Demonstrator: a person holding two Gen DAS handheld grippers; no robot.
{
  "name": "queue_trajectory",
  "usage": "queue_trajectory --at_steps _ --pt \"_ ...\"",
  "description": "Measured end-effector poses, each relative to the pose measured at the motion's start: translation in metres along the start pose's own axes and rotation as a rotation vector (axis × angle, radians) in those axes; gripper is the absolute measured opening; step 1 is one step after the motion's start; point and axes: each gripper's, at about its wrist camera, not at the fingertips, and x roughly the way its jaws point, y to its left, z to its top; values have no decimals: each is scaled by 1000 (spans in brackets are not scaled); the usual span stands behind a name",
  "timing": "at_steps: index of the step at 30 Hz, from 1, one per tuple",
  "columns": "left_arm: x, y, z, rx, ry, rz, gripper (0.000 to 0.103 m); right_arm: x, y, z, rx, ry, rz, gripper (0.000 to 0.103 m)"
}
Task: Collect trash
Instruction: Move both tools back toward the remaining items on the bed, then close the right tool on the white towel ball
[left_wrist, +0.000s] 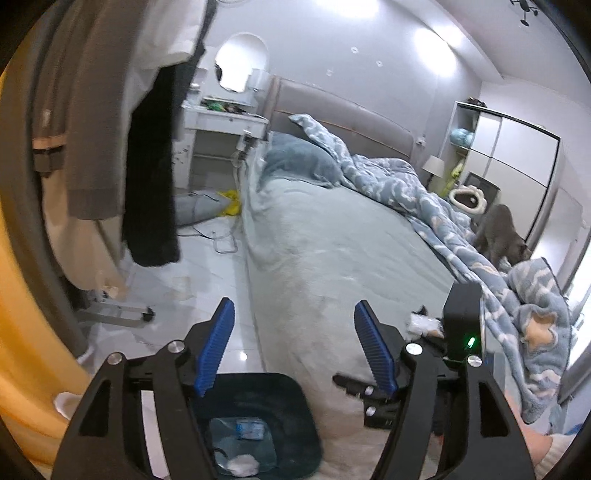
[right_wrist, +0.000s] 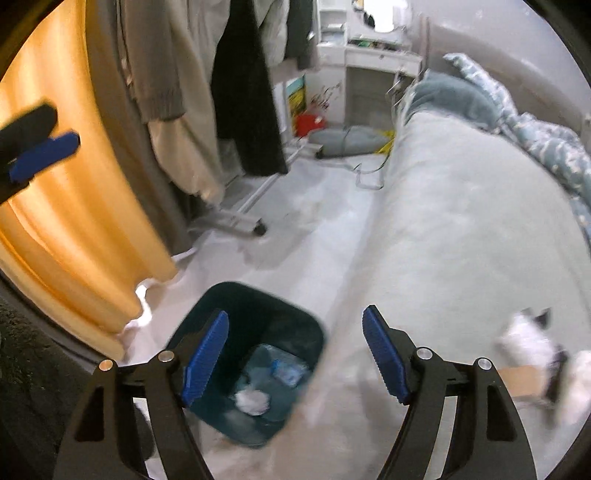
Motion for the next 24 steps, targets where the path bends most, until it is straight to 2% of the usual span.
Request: queue_trajectory --at_steps 2,5,10,13,16,20,24 --pt "6 -9 0 12 10 -24 73 -11 -15 1 -4 -28 -54 78" --pt "15 -26 1 47 19 -64 75 -21 -38 0 32 -52 -91 78" --pt "38 -43 -6 77 71 -87 78 -49 -83 -8 99 -108 -155 79" --pt "55 -53 -10 110 99 -86 78 -57 -105 -15 131 -118 -179 79" --pt "69 -68 -13 183 94 -69 78 -68 -122 -22 166 -135 -206 79" --pt "85 -93 -16 263 78 -103 79 -81 -142 -33 201 -159 -236 79" --pt "105 -106 -23 270 113 -144 79 -87 -162 -44 234 -151 -262 79"
